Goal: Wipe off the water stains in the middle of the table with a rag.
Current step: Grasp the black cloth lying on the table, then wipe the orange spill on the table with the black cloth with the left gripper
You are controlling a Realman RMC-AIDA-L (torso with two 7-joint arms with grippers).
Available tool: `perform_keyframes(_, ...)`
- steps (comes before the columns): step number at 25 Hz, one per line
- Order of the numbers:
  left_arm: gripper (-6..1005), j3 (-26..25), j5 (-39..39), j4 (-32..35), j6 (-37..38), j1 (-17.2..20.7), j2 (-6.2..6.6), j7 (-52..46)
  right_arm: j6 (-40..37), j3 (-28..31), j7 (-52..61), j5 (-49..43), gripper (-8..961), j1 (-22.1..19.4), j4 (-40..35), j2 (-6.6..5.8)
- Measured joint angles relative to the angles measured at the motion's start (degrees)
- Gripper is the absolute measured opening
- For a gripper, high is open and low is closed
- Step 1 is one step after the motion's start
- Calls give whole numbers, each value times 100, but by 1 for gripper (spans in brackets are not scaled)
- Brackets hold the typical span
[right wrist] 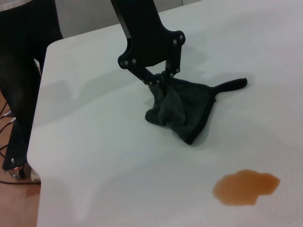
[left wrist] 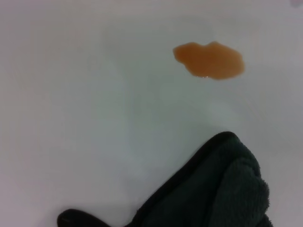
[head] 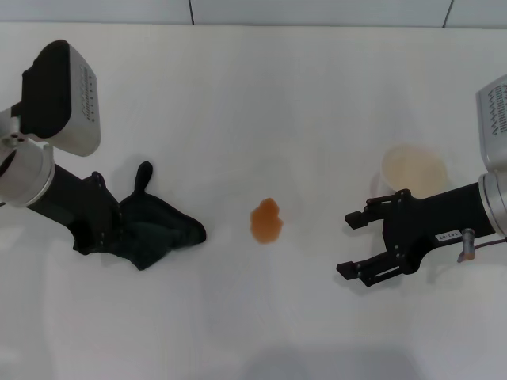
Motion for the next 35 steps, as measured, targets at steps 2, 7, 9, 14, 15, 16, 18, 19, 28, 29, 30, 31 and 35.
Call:
perform_keyframes(2, 76, -7, -2, -1, -1, 6, -8, -20, 0, -2, -3, 0, 844, 0, 0, 1)
perform_keyframes(7, 71, -29, -248, 34, -149, -61, -13, -314, -28, -18, -6, 0, 844, 0, -10, 4)
perform_keyframes(9, 73, -11, -389, 16, -329, -137, -21, -475, -23, -60, -10, 0, 843, 0, -21, 4)
perform_keyframes(14, 78, 25, -623, -394, -579, -599, -45, -895, 17, -154, -52, 1, 843, 0, -41, 3)
perform_keyframes(15, 79, 46, -681, -640, -691, -801, -48, -1012, 19, -154, -66, 2, 843, 0, -43, 3)
perform_keyframes(16, 80, 60, -700, -793, -761, -922, -48, -1072, 20, -154, -71, 4, 843, 0, -44, 3)
perform_keyframes(18, 82, 118, -725, -1217, -973, -1209, -49, -1207, 21, -154, -77, 9, 843, 13, -44, 3)
perform_keyframes(19, 83, 162, -729, -1405, -1111, -1334, -50, -1272, 21, -160, -79, 14, 843, 38, -33, 3)
perform_keyframes(28, 92, 923, -1222, -2401, -1867, -1904, -86, -1486, 14, -363, -84, 53, 843, 74, -48, 3)
perform_keyframes(29, 93, 1152, -1358, -2415, -1892, -1910, -90, -1502, 8, -367, -84, 58, 843, 75, -53, 3)
perform_keyframes(30, 94, 1347, -1496, -2414, -1907, -1907, -93, -1520, 3, -369, -84, 61, 843, 76, -55, 3)
perform_keyframes(31, 95, 1536, -1619, -2404, -1912, -1899, -97, -1544, 3, -369, -84, 61, 843, 76, -55, 3)
perform_keyframes(35, 99, 2248, -2119, -2367, -1882, -1887, -103, -1643, -13, -371, -84, 62, 843, 78, -55, 3)
